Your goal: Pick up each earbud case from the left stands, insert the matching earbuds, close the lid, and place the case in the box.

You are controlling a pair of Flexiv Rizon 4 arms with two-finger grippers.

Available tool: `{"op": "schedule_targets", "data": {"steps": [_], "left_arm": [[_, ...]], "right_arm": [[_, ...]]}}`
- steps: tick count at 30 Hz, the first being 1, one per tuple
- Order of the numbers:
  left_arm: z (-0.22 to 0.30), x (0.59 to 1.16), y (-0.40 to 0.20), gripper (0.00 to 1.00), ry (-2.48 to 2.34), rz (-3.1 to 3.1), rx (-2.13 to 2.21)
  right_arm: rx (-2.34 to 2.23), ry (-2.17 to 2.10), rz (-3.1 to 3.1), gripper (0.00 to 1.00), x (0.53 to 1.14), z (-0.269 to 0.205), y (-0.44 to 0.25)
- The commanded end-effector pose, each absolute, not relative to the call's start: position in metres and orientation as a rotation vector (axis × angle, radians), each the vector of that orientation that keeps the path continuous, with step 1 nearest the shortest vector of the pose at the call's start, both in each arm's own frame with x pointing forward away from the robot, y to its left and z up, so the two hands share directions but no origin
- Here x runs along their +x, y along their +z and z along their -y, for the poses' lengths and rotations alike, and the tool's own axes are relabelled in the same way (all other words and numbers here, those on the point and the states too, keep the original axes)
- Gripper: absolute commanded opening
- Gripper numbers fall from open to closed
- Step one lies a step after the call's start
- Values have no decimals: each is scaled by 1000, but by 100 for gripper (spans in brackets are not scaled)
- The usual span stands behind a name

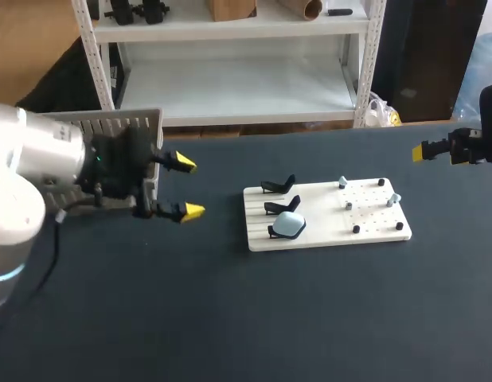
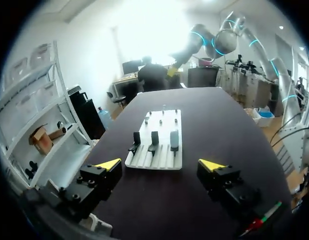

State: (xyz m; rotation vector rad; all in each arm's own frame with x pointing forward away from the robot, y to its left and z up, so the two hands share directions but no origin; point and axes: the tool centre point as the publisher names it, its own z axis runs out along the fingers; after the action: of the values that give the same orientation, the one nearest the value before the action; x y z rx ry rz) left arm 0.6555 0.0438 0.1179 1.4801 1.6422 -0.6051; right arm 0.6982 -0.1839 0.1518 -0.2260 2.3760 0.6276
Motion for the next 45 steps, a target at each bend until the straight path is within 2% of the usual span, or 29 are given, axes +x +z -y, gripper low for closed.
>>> {"op": "schedule_targets", "data": {"steps": [1,12,33,36,40,41,42,43,45], "left_arm": [[-34,659,103,100,-675,-1572,1466],[-4,669,81,100,-871,-1598,1539],[48,669,41,100,-891,-1572,1581],[53,668,39,71,-899,-1567,1586],[58,667,36,53,-913,-1568,1587],[59,667,36,34,-915,-1572,1582],[60,666,35,25,-916,-1572,1582],[61,664,33,26,-916,-1570,1588],[64,664,32,40,-922,-1571,1594]], "right_arm": [[-229,633,-2375,100,699,185,151],[-229,633,-2375,100,699,185,151],[-229,633,-2375,100,699,185,151],[-229,633,-2375,100,699,185,151],[-229,633,-2375,100,699,185,151],[-229,633,-2375,100,699,185,151],[-229,633,-2375,100,699,185,151],[-229,633,-2375,100,699,185,151],[-229,633,-2375,100,699,185,151]]}}
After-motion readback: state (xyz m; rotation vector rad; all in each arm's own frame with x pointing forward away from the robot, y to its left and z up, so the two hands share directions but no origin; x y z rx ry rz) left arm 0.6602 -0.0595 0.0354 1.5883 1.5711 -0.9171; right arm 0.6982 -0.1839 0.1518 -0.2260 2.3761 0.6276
